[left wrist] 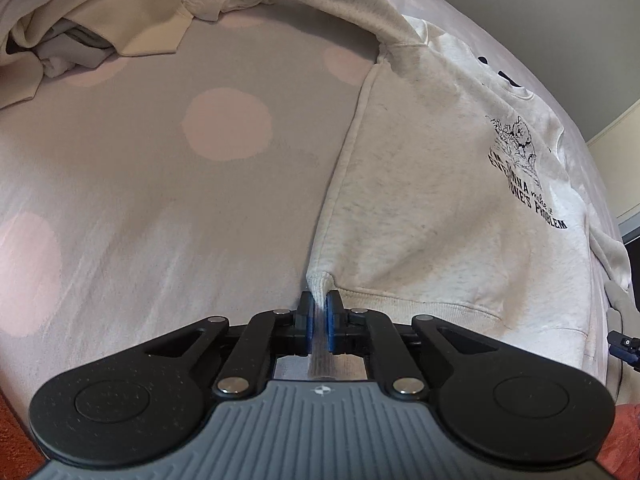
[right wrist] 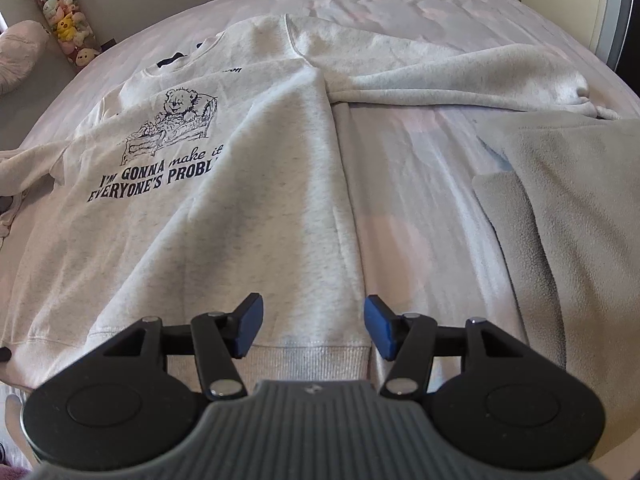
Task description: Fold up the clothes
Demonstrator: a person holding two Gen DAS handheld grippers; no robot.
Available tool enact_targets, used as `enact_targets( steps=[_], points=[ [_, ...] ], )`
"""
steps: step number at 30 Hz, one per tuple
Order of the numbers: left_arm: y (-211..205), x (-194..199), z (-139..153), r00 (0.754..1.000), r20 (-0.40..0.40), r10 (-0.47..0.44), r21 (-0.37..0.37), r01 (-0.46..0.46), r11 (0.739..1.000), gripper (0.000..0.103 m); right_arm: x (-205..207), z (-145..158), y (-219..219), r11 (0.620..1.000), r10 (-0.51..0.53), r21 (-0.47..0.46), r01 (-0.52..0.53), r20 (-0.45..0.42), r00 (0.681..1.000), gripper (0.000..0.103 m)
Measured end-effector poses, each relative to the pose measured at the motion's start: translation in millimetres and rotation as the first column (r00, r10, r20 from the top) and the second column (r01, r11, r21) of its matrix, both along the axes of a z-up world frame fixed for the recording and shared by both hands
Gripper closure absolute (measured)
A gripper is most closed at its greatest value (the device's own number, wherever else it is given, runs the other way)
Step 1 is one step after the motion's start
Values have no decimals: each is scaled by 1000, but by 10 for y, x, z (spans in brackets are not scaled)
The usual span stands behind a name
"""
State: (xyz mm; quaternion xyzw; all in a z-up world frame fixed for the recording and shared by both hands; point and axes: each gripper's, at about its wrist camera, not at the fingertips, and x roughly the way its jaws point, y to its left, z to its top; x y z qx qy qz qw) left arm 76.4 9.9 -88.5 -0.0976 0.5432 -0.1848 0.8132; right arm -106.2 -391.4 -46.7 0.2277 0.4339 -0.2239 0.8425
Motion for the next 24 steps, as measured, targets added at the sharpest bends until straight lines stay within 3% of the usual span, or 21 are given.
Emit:
enact_targets(
  steps=[9,17,24],
  points=[
    [-77,11,-60,1000,4,-28,41,28,999,97,-104,-151,-309,971,-164,175,163,-5,986,46],
    [-120,14,-80,999,4,-32,47,32,998,96,-62,-249,-352,957,-126,264,123,-7,992,57],
    [-115,11,-80,1000,0,-26,41,26,999,96,-116,-386,-520,913,-214,335,233,-92,972,58]
  ],
)
